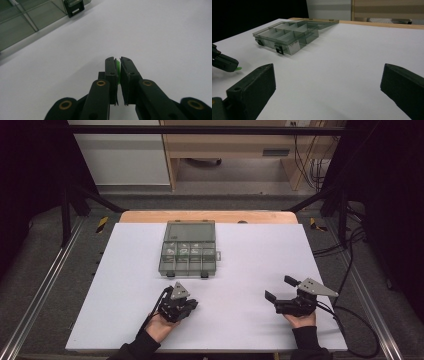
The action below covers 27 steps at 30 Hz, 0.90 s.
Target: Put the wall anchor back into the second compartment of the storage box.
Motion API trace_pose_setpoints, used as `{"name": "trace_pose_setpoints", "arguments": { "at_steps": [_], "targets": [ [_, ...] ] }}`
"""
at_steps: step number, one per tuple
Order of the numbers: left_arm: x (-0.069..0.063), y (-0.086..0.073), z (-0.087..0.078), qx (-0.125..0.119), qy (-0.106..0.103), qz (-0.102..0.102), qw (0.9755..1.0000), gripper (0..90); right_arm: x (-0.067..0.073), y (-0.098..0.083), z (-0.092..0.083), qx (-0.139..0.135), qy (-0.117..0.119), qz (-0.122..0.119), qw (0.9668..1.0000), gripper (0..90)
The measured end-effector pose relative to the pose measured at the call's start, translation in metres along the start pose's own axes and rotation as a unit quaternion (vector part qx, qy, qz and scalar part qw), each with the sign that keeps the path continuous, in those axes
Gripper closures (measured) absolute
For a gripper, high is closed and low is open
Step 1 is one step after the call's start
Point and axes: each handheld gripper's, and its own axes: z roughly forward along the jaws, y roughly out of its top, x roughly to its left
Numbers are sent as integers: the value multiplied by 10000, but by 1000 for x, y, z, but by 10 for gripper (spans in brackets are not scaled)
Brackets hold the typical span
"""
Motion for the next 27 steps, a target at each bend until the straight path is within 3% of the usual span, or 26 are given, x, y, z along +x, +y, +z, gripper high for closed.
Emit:
{"name": "trace_pose_setpoints", "arguments": {
  "at_steps": [17, 27],
  "targets": [
    [9, 14, -22, -309, 64, -41, 9995, 846, 0, 0, 0, -22, -10, -26, 10000, 3],
    [24, 29, -30, -420, 200, -69, 9989, 846, -1, 0, 0, -14, -12, -29, 10000, 3]
  ]
}}
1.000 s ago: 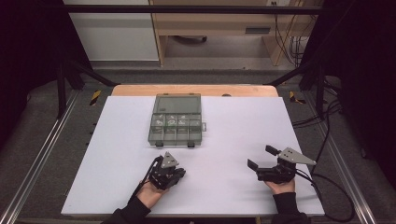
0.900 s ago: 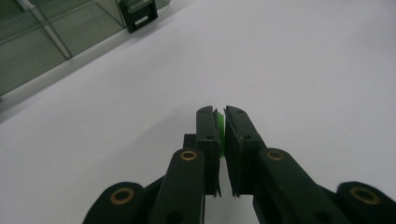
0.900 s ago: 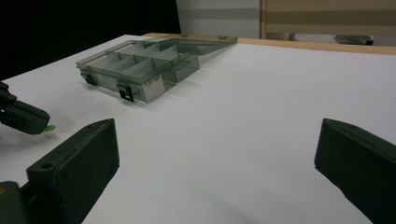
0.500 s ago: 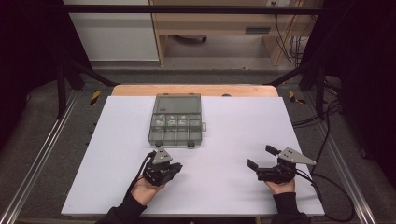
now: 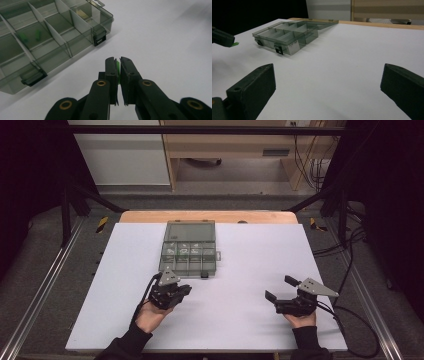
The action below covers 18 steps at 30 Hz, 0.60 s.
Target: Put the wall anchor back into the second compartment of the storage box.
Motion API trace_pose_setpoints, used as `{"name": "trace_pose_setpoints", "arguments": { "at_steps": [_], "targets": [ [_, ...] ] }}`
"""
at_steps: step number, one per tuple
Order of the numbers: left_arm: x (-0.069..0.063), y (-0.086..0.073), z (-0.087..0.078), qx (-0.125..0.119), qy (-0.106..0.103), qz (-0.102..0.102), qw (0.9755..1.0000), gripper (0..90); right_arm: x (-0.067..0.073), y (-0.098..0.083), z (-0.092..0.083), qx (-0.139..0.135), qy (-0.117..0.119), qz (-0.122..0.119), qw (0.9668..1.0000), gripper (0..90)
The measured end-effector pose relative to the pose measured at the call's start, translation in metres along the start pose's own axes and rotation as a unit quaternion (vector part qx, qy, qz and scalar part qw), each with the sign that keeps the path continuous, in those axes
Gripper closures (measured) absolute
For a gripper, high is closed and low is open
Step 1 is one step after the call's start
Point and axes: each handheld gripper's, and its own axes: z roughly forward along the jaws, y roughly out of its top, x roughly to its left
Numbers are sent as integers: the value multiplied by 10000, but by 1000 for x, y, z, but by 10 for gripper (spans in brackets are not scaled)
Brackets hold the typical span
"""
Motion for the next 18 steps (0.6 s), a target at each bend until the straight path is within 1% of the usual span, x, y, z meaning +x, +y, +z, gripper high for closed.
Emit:
{"name": "trace_pose_setpoints", "arguments": {
  "at_steps": [7, 14, 18],
  "targets": [
    [15, 11, 0, -63, 115, -87, 9999, 846, 0, 0, 0, -2, -6, -10, 10000, 3],
    [31, 27, 3, -199, 188, -208, 9994, 846, 0, 0, 0, 6, -15, -9, 10000, 3],
    [38, 35, 3, -282, 216, -229, 9991, 846, 0, 0, 0, 4, -14, -15, 10000, 2]
  ]
}}
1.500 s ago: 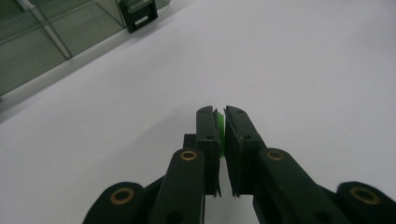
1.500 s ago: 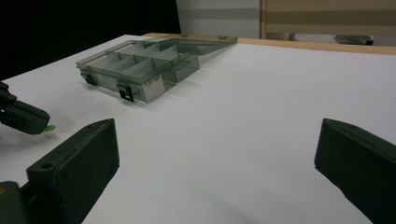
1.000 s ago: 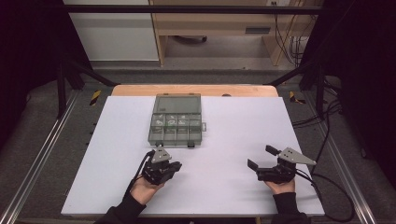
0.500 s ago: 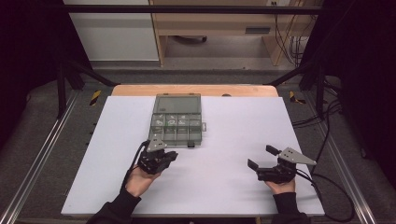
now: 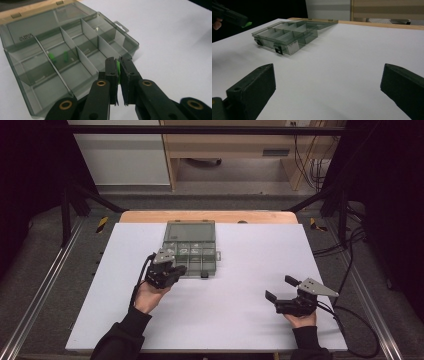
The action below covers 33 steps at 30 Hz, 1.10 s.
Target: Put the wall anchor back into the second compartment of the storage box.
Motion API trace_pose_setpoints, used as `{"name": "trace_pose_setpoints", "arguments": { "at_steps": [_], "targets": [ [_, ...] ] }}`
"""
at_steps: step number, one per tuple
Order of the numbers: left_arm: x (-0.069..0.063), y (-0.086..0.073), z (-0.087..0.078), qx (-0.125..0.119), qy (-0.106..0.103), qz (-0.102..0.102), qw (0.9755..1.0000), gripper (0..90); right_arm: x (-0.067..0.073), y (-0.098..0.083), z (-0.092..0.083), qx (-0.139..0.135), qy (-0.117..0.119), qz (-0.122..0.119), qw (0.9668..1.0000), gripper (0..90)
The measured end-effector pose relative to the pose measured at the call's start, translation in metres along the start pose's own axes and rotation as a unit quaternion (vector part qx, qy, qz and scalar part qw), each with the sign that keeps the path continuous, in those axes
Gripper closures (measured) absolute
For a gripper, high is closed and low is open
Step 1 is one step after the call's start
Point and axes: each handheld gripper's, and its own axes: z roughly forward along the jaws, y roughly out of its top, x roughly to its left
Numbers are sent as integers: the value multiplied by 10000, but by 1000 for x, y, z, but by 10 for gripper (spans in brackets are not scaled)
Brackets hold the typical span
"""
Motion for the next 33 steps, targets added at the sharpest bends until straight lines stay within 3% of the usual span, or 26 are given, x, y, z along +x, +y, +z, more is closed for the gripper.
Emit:
{"name": "trace_pose_setpoints", "arguments": {
  "at_steps": [18, 33],
  "targets": [
    [29, 35, 16, -141, 258, -105, 9995, 845, 0, 0, 0, 1, 7, 10, 10000, 2],
    [44, 53, 38, -32, 499, -42, 9987, 845, 0, 0, 0, 3, 6, -5, 10000, 3]
  ]
}}
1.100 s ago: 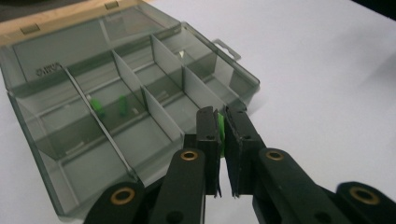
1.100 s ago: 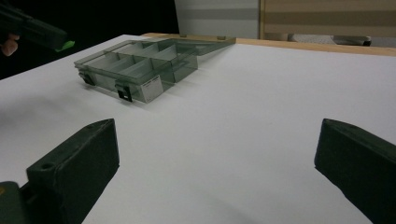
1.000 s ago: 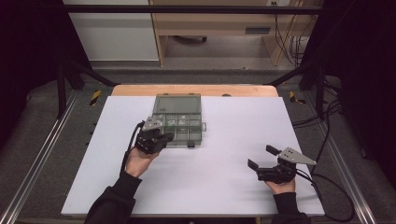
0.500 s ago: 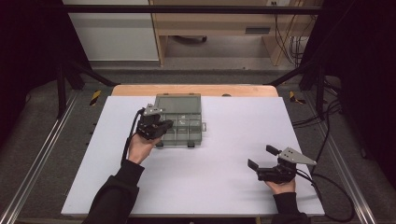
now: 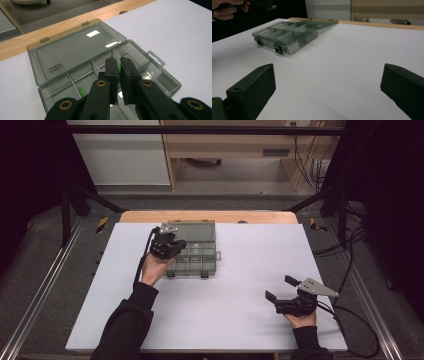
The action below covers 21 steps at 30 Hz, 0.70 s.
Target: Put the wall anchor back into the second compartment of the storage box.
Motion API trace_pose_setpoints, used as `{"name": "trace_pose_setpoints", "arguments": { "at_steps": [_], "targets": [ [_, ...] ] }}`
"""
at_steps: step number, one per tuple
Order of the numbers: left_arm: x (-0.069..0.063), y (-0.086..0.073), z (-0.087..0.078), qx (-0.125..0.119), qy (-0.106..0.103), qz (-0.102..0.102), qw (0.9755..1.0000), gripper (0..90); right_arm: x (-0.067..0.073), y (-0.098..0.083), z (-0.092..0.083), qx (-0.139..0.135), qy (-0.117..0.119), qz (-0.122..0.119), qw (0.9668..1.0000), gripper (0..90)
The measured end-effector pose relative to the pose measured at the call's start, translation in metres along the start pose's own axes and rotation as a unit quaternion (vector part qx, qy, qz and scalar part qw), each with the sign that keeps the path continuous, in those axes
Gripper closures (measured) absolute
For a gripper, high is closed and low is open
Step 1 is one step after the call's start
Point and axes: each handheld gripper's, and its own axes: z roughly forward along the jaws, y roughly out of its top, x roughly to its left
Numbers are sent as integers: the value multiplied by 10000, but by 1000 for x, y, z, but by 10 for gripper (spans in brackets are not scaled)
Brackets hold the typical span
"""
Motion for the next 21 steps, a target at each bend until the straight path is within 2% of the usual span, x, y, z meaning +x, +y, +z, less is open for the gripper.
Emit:
{"name": "trace_pose_setpoints", "arguments": {
  "at_steps": [10, 21],
  "targets": [
    [11, -7, 22, 189, 78, -10, 9998, 845, 0, 0, 0, 11, -5, 4, 10000, 2],
    [22, -15, 39, 380, 172, -30, 9991, 845, 0, 0, 0, 22, -4, 10, 10000, 2]
  ]
}}
